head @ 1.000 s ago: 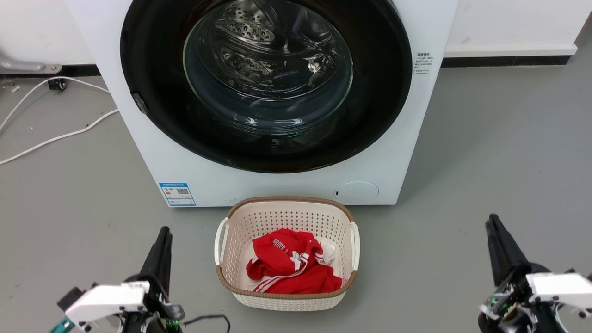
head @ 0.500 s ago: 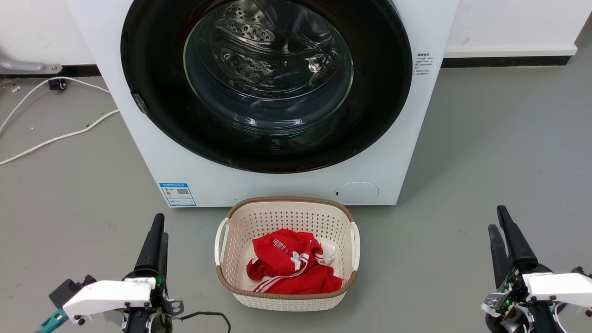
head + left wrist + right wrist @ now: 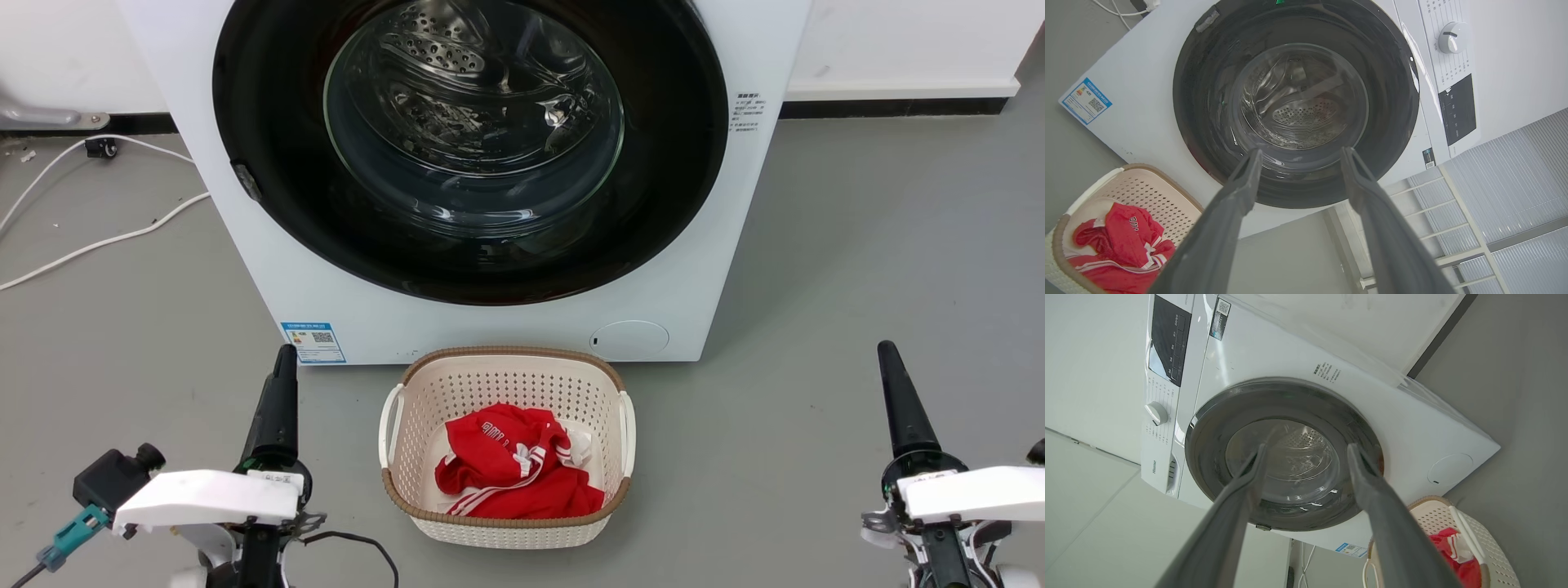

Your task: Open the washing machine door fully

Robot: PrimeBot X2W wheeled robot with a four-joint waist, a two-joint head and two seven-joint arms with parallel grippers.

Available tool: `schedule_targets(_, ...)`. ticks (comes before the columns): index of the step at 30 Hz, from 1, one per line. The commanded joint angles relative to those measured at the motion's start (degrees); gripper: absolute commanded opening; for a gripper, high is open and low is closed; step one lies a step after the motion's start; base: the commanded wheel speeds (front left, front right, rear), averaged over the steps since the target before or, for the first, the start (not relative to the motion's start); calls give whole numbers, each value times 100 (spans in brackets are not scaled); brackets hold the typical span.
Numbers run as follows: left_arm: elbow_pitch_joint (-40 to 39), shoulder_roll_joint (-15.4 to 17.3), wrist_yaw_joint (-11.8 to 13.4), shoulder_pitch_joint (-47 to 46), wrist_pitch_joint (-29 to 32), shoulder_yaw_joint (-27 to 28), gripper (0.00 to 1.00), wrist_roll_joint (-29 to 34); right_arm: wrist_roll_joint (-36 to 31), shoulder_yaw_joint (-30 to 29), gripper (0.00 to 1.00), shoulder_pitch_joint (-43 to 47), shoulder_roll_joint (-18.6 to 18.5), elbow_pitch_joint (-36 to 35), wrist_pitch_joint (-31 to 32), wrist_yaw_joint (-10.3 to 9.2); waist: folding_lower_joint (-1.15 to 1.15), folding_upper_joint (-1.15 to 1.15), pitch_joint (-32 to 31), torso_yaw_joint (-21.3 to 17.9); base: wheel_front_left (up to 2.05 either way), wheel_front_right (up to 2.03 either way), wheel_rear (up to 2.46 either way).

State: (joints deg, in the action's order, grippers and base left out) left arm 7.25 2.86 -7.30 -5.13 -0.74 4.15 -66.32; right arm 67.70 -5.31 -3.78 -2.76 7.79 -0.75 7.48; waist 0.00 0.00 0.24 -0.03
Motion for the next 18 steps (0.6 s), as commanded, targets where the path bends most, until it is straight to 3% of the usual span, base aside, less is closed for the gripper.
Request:
schedule_targets(1, -165, 44, -11, -176, -79, -23, 100, 368, -405, 27, 100, -50, -19, -174, -75, 1, 0, 0, -1, -2, 0, 0, 0)
schedule_targets(18, -216, 47, 33, -177, -421, -135, 100, 2184, -2791, 223, 100, 42, -19, -233, -417, 1, 0, 0, -13, 6, 0, 0, 0)
